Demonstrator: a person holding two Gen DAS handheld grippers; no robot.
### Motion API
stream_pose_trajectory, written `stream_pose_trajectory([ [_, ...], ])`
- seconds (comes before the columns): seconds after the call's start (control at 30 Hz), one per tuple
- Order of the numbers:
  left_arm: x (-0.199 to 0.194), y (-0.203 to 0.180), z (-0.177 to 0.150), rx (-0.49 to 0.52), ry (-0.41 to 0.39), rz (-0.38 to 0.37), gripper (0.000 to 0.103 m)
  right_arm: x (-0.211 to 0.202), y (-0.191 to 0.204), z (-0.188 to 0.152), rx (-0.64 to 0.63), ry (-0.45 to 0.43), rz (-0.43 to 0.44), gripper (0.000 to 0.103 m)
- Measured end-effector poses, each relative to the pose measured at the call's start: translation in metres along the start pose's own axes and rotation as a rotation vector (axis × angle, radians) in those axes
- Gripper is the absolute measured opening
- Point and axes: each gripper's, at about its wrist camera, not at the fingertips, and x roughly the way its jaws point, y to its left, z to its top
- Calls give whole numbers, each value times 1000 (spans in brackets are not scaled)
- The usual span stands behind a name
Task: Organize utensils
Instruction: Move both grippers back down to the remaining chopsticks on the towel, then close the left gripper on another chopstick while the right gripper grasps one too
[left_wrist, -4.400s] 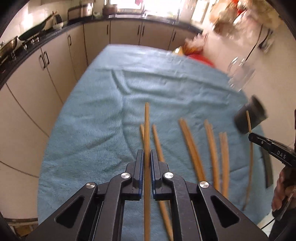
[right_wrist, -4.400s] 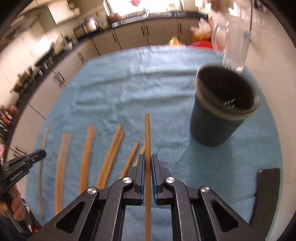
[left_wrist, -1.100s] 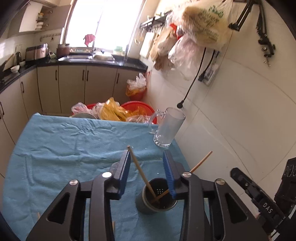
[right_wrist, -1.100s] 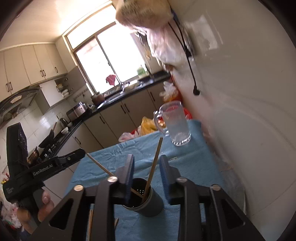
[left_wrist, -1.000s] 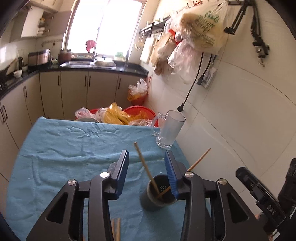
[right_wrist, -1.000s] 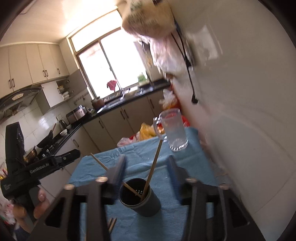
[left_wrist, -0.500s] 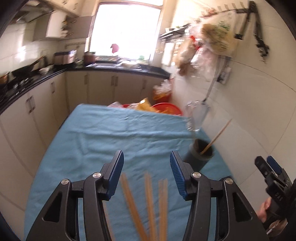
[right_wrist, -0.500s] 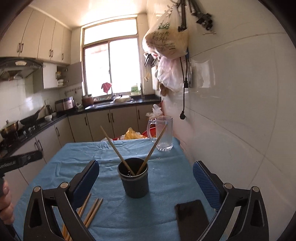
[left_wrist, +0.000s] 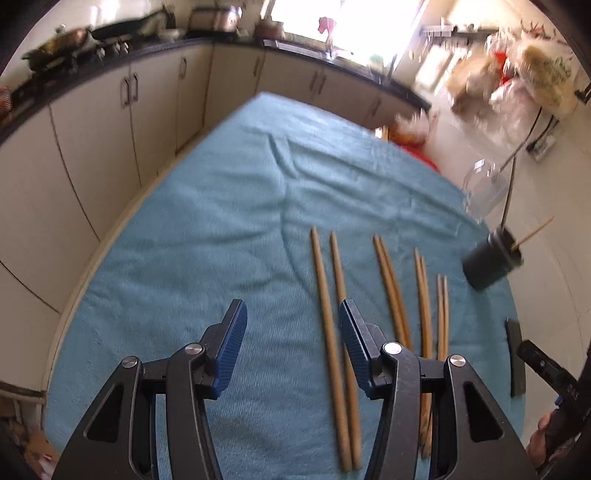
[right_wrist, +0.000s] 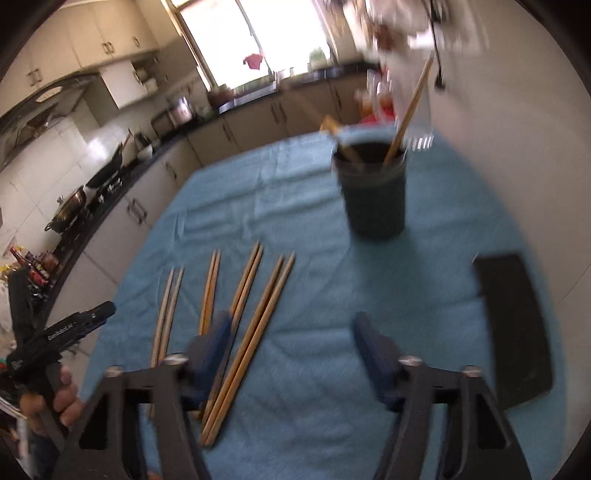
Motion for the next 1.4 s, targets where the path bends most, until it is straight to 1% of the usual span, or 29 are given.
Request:
stream_pose_trajectory([
  [0.03, 4, -2, 0, 1, 16, -11, 51, 5, -1, 1, 12, 24, 12, 56],
  [0.07, 6, -4, -1, 0, 30, -26, 51, 10, -2, 0, 25, 47, 13, 51],
  [0.1, 8, -7, -2, 3, 40, -36, 51, 15, -2, -1, 36, 70, 16, 50],
  [0.17, 15, -17, 1, 28, 60, -65, 49, 19, -4, 0, 55, 84, 22, 50],
  [0.2, 20, -23, 3, 38, 74, -70, 42, 20, -5, 1, 61, 90, 14, 50],
  [0.23, 25, -29, 5, 48, 89, -74, 27, 21, -6, 1, 63, 90, 9, 50],
  [0.27, 30, -36, 8, 63, 107, -84, 20, 22, -7, 2, 64, 89, 5, 50],
  [0.3, 38, -42, 12, 79, 130, -93, 15, 22, -8, 2, 64, 91, 2, 50],
  [0.43, 61, -55, 27, 88, 159, -72, 15, 23, -10, 3, 70, 97, 4, 50],
  [0.47, 67, -57, 30, 87, 162, -44, 15, 23, -10, 3, 71, 95, 2, 50],
  [0.53, 75, -59, 35, 95, 175, -27, 15, 23, -13, 4, 73, 97, -2, 50],
  [0.57, 79, -59, 37, 94, 179, 1, 15, 22, -15, 5, 75, 98, -4, 50],
  [0.6, 82, -58, 39, 92, 182, 12, 15, 22, -17, 6, 77, 99, -4, 50],
  [0.67, 87, -59, 41, 104, 194, 14, 14, 20, -19, 6, 80, 99, -4, 50],
  [0.7, 90, -59, 41, 107, 199, 41, 14, 20, -19, 7, 81, 98, -3, 50],
  [0.77, 96, -58, 41, 112, 213, 46, 14, 21, -19, 8, 78, 101, -3, 50],
  [0.87, 96, -62, 40, 146, 202, 79, 13, 25, -15, 11, 73, 114, 5, 50],
  [0.93, 96, -64, 37, 161, 193, 106, 7, 28, -9, 14, 64, 119, 7, 49],
  [1.03, 90, -62, 29, 153, 193, 106, 7, 37, 4, 22, 41, 138, 23, 42],
  [1.1, 86, -56, 25, 141, 196, 94, 7, 49, 13, 29, 41, 168, 29, 35],
  [1.13, 85, -56, 24, 143, 194, 90, 7, 55, 17, 32, 43, 183, 34, 33],
  [1.17, 85, -55, 24, 140, 194, 83, 7, 63, 22, 36, 46, 202, 41, 30],
  [1.23, 85, -52, 26, 125, 203, 65, 7, 81, 32, 44, 45, 235, 44, 29],
  [1.27, 85, -50, 27, 122, 206, 57, 7, 90, 34, 47, 55, 253, 39, 27],
  [1.33, 86, -49, 27, 120, 208, 46, 7, 109, 38, 53, 76, 284, 46, 21],
  [1.37, 86, -48, 27, 121, 207, 42, 8, 118, 41, 56, 75, 300, 41, 15],
  [1.4, 85, -47, 27, 120, 207, 37, 8, 125, 42, 58, 77, 307, 30, 13],
])
